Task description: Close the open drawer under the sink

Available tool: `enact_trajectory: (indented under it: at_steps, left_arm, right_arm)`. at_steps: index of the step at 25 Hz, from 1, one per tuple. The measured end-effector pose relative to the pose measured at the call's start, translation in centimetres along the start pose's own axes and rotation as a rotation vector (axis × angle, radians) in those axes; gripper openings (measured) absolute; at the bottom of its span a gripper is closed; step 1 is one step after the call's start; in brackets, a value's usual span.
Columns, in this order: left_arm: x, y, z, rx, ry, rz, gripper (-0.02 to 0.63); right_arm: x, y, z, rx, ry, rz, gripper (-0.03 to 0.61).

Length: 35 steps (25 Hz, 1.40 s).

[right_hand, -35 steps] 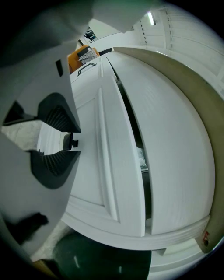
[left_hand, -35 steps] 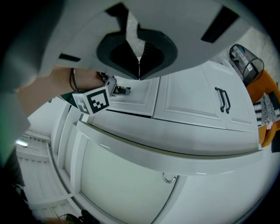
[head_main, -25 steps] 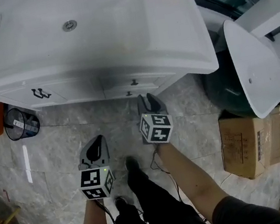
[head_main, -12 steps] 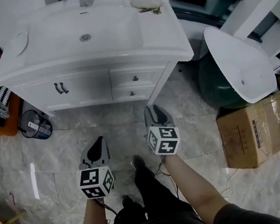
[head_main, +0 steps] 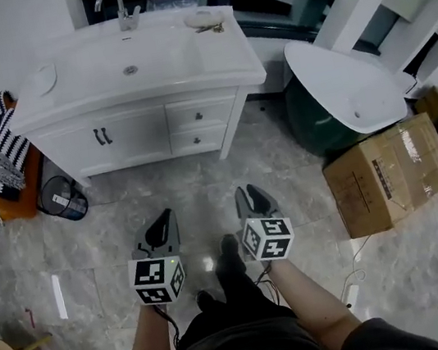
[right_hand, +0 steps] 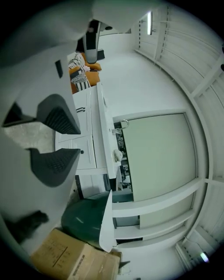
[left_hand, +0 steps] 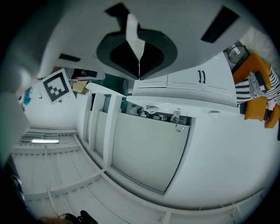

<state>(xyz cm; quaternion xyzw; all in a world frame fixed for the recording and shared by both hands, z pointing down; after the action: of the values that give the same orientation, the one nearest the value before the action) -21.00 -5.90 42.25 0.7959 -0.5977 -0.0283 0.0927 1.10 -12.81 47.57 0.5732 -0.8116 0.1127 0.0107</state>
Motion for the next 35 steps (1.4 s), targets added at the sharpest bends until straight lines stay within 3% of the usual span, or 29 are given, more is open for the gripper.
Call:
enact_trajectory:
  at_steps: [6, 13, 21, 35]
  left_arm:
    - [-3.5, -1.9, 1.1, -0.011, 0.02, -0.048, 0.015]
    - [-4.9, -3.3, 0.8, -0.023, 0.038, -0.059, 0.015]
    - [-6.4, -8.6, 0.2, 0.011, 0.034, -0.072, 0.015]
    - [-14.3, -21.3, 0.2, 0.058, -0.032, -0.004, 0.015]
  right_arm:
    - [-4.6, 0.4, 2.4, 0.017, -0.018, -0.055, 0.094]
    - [-6.6, 0.2, 3.7, -0.003, -0.023, -0.046, 0.089]
    - [-10.8, -1.0, 3.9, -0.001, -0.046, 0.026, 0.071]
    - [-22.5, -4.8, 5.7, -0.015, -0.068, 0.183, 0.04]
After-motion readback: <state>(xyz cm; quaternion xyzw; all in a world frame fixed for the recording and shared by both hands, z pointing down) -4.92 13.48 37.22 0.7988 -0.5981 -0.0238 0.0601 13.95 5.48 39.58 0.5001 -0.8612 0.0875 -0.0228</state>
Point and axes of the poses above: the fingertips, and each gripper's own axes: x forward along the fingers, y to its left, z out of its top, the point moved 6 cm from there along -x, backward along the fingers, and after that the axes turned 15 degrees about -y, right-handed, at the moved point
